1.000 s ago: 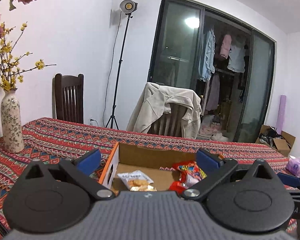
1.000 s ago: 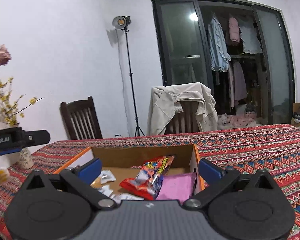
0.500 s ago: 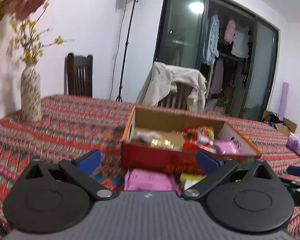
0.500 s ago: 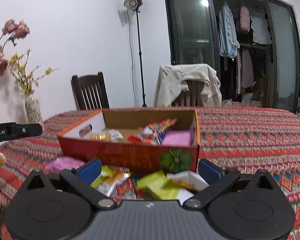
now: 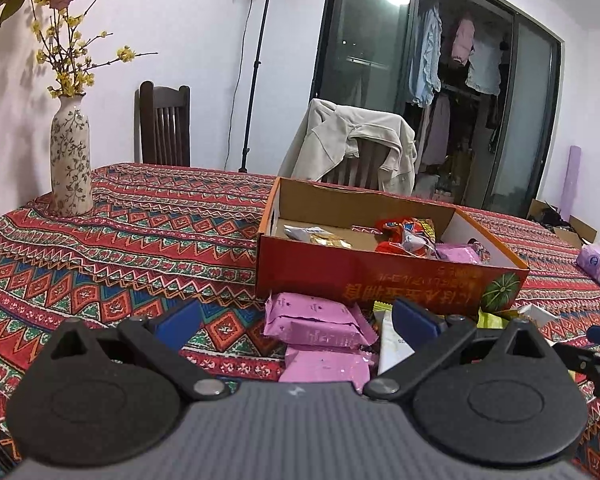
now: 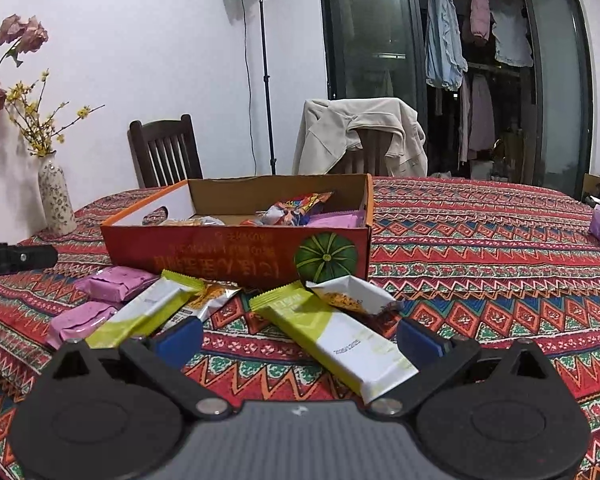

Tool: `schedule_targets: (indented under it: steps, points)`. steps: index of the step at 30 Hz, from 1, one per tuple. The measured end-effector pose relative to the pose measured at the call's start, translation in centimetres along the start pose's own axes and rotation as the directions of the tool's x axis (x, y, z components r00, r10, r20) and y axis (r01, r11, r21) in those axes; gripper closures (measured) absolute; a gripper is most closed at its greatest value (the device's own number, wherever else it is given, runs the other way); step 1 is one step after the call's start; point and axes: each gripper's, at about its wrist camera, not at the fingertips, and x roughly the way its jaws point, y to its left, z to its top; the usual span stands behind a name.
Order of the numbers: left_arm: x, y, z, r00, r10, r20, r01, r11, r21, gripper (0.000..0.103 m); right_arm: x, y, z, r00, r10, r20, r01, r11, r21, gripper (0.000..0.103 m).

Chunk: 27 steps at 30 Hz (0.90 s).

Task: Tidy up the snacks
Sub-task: 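Move both open grippers back to the snack pile, then grasp a green-and-white bar with right gripper while left gripper grasps a pink packet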

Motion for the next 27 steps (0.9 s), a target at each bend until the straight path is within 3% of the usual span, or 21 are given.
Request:
schedule_targets:
  steps: [8,20,27]
  points:
    - [0.4,0.5,-0.1,1.000,0.011,-0.020,-0.011,1.000,-0.009,0.000,1.1,-1.5,0.1,0.998,-0.050,-0.041,0.050,0.999,-0.003,0.000]
    - [0.5,1.1,-0.4,0.999,0.022,-0.036,-0.023,0.999,-0.033,0.000,7.8,-1.7,1.2,0.975,-0.033,-0.218,0.014,0.996,-0.090,0.001]
    - [0.7,1.6,-0.5,0.998,0.029,-0.049,-0.032,0.998,-0.055,0.000,8.3,-1.1,0.8,0.971,0.011,-0.237,-0.030,0.997,-0.077,0.023]
